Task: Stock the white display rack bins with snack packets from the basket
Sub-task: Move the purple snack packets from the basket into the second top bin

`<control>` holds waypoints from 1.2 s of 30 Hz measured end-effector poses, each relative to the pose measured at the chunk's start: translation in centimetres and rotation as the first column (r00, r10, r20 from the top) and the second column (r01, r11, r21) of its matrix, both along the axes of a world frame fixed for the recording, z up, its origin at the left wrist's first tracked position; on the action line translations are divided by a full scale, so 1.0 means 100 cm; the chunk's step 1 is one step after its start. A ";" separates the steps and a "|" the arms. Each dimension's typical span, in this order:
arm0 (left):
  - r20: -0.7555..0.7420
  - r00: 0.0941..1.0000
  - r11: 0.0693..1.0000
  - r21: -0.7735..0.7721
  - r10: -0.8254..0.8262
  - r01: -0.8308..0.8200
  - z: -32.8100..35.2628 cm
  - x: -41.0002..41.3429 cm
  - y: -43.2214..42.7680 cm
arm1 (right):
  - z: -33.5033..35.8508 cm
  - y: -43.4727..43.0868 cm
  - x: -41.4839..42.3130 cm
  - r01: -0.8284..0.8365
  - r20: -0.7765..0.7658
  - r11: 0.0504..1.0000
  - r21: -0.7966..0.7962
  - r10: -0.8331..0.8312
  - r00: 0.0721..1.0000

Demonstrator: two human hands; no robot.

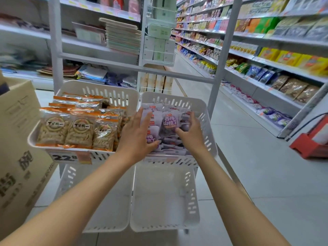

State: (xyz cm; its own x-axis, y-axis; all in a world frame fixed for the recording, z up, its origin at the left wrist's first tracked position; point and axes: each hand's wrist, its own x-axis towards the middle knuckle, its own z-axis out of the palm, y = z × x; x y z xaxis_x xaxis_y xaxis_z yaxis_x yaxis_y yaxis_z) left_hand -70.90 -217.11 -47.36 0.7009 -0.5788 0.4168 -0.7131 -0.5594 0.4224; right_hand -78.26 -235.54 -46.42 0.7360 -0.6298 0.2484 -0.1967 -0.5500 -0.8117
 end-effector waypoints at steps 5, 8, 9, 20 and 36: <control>0.031 0.998 0.998 0.012 0.054 -0.055 0.009 -0.047 0.035 | -0.005 0.072 -0.070 -0.036 0.115 0.999 0.012 0.034 0.993; 0.000 1.000 0.999 -0.024 0.029 -0.029 -0.014 -0.086 0.082 | -0.028 0.127 -0.119 -0.147 0.079 0.988 0.038 0.143 0.987; -0.048 0.998 1.000 -0.005 0.030 -0.030 -0.028 -0.101 0.102 | -0.041 0.144 -0.132 -0.191 0.035 0.980 0.050 0.189 0.981; -0.550 0.803 0.963 0.250 0.229 -0.103 -0.167 -0.191 0.330 | -0.228 0.349 -0.232 -0.671 -0.579 0.619 0.408 0.744 0.334; -0.941 0.337 0.999 0.016 0.000 0.045 -0.157 -0.246 0.302 | -0.180 0.291 -0.266 -0.362 -0.266 0.775 0.518 0.548 0.793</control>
State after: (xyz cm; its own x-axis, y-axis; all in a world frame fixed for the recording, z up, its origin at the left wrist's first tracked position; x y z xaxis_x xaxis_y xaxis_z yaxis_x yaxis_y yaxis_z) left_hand -95.46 -186.94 -63.04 0.6021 -0.5983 -0.5287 0.1314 -0.5788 0.8048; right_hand -104.86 -206.44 -64.44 0.9333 -0.1630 -0.3201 -0.3547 -0.2781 -0.8927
